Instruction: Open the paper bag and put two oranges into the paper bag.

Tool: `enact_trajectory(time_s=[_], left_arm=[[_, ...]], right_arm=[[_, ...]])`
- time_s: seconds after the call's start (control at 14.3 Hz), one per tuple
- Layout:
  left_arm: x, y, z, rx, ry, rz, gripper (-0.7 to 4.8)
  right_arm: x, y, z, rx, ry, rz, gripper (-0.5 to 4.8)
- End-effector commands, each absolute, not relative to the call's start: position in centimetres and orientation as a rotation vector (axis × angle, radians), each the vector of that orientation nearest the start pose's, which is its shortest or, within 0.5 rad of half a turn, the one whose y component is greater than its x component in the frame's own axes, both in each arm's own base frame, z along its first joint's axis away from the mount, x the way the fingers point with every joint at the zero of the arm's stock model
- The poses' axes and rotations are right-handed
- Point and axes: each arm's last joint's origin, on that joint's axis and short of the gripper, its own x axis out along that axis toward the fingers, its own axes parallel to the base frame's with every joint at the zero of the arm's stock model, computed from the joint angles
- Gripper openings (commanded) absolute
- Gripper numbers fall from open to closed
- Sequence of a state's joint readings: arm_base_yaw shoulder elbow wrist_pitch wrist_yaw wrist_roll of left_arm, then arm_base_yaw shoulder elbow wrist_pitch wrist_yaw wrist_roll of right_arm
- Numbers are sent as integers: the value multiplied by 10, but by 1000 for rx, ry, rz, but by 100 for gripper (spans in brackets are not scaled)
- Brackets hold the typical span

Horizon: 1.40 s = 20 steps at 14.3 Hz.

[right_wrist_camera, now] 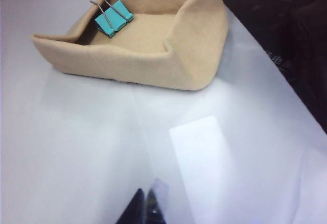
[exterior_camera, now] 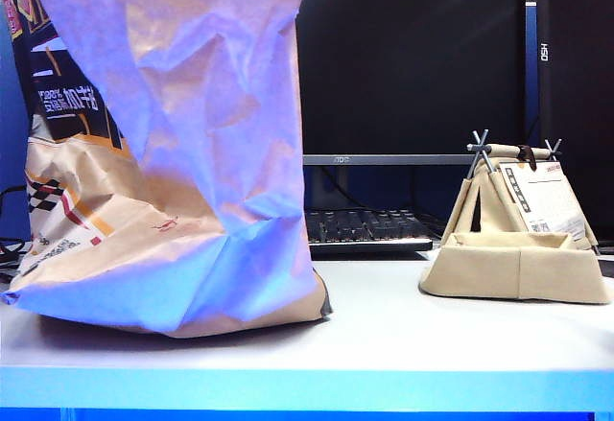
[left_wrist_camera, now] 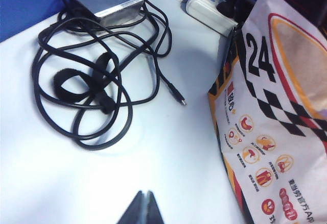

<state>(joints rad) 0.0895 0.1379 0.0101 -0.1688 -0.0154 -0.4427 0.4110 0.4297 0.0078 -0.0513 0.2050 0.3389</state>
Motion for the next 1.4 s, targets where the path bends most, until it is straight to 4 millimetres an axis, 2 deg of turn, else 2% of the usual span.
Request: enact_trajectory(time_s=[0.07, 0.21, 0.35, 0.42, 0.49, 0.63, 0.84, 1.4], left_arm=[[101, 10, 138, -452, 285, 173, -5], [101, 10, 138, -452, 284, 173, -5], [96, 9, 152, -447, 122, 134, -5], [97, 4, 161, -442, 41, 64, -5], [97, -2, 160, -440, 64, 14, -5], [97, -11, 159, -437, 91, -82, -5], [96, -11, 159, -436, 91, -81, -5], [96, -11, 159, -436, 91, -82, -5]], right_arm=[[106, 40, 123, 194, 476, 123, -6], [102, 37, 127, 211, 435, 126, -6], [98, 24, 147, 295, 198, 63, -5], [98, 3, 169, 348, -72, -112, -6], [97, -5, 172, 349, -121, -181, -5], [96, -10, 171, 346, -122, -262, -6], [97, -10, 166, 341, -72, -271, -6], [97, -10, 166, 341, -71, -270, -6]])
